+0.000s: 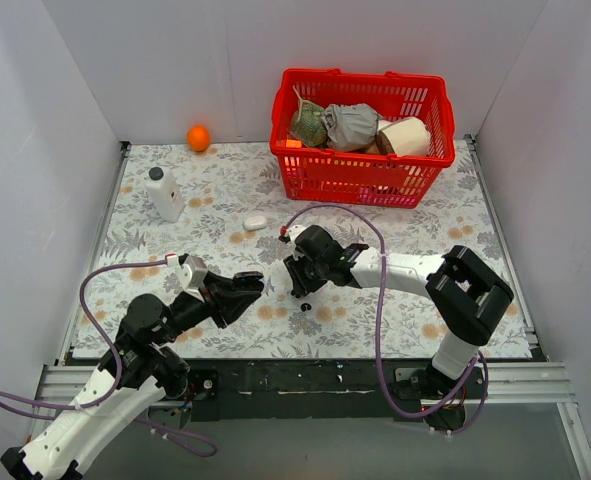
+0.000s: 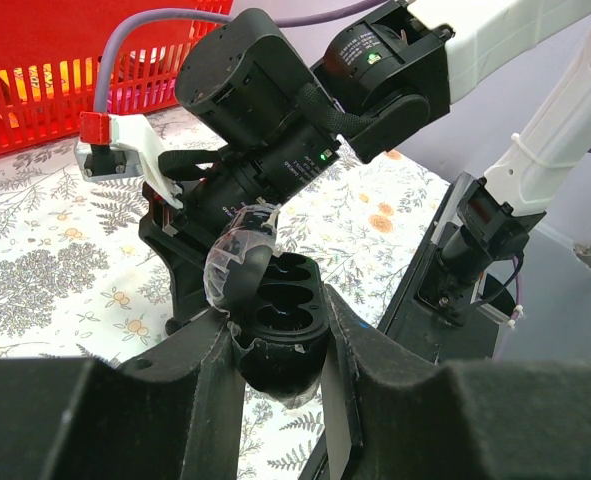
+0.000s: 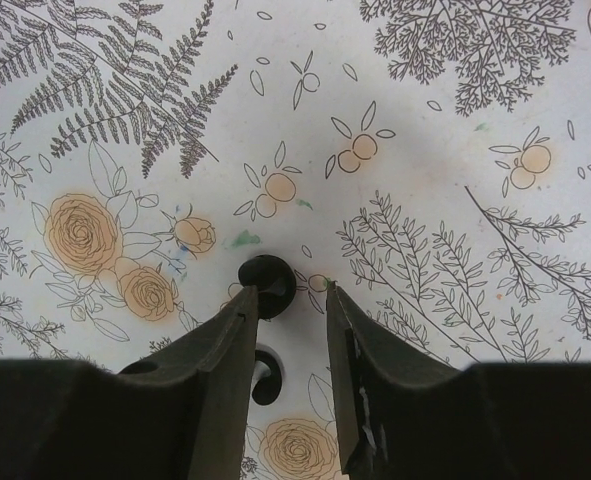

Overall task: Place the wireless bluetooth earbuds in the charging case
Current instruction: Pick up the earbud from the center of the board.

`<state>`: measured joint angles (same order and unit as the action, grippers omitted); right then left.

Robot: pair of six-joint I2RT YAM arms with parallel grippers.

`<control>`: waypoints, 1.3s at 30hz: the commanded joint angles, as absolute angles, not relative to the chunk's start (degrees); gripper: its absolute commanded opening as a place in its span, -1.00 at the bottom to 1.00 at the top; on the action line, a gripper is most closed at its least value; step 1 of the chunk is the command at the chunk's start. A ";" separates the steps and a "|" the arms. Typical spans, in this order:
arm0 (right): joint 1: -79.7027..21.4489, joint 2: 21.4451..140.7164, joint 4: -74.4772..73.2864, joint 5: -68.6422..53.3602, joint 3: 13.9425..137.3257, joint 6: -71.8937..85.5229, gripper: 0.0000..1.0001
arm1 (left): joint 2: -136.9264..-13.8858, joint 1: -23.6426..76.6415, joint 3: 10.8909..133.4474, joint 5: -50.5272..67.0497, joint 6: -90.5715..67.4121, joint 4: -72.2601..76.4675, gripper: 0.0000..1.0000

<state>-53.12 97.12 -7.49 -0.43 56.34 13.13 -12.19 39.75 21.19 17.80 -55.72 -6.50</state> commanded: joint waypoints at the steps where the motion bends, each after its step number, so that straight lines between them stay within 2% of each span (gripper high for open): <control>1: -53.70 97.56 -6.33 -1.84 55.81 12.57 -0.16 | -12.83 39.55 23.03 18.19 -55.20 -6.59 -1.00; 26: -53.70 101.42 -7.12 -1.84 56.78 12.30 -0.17 | -12.83 39.64 22.94 18.37 -55.37 -6.50 -1.00; 31: -53.70 101.34 -6.68 -2.11 56.60 12.30 -0.36 | -12.83 39.55 22.85 18.46 -55.37 -6.59 -1.00; 35: -53.70 100.55 -6.50 -2.20 56.51 12.39 -0.84 | -12.83 39.55 22.94 18.54 -55.46 -6.59 -1.00; 39: -53.70 100.11 -6.59 -2.02 56.51 12.39 -0.97 | -12.75 39.55 22.94 18.54 -55.46 -6.59 -1.00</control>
